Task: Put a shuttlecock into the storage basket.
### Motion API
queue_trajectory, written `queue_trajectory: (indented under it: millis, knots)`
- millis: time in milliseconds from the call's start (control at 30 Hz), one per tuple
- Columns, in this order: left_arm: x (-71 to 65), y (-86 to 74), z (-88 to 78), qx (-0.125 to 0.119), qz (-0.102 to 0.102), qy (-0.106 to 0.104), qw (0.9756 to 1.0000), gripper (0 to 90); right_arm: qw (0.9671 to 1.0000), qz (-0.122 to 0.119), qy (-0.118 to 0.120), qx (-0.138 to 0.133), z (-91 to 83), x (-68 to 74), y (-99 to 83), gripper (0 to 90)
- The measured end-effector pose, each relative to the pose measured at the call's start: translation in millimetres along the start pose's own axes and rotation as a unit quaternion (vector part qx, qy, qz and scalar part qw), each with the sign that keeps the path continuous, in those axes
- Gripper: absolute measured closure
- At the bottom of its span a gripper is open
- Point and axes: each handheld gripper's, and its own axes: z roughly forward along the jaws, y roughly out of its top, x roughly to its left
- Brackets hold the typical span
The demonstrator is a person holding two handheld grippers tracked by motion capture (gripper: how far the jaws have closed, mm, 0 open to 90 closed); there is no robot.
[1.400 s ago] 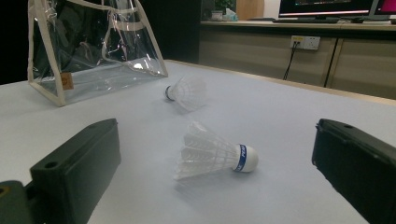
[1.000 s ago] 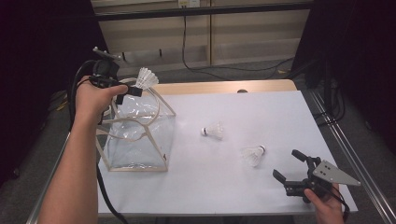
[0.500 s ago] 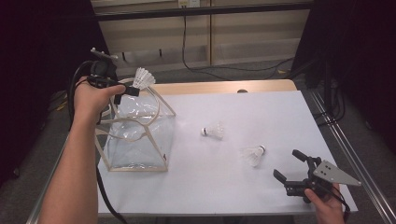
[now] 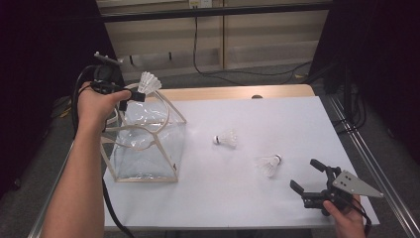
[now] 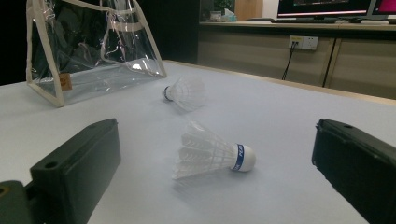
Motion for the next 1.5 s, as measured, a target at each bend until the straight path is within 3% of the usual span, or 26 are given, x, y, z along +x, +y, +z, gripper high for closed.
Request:
queue_trajectory:
  millis: [1500]
  knots:
    - [24.2, -15.6, 13.2, 0.001, -0.043, 0.03, 0.9986, 65.5, 1.0, 0.0, 0.0, 0.0, -0.2, -0.1, 0.0, 1.1]
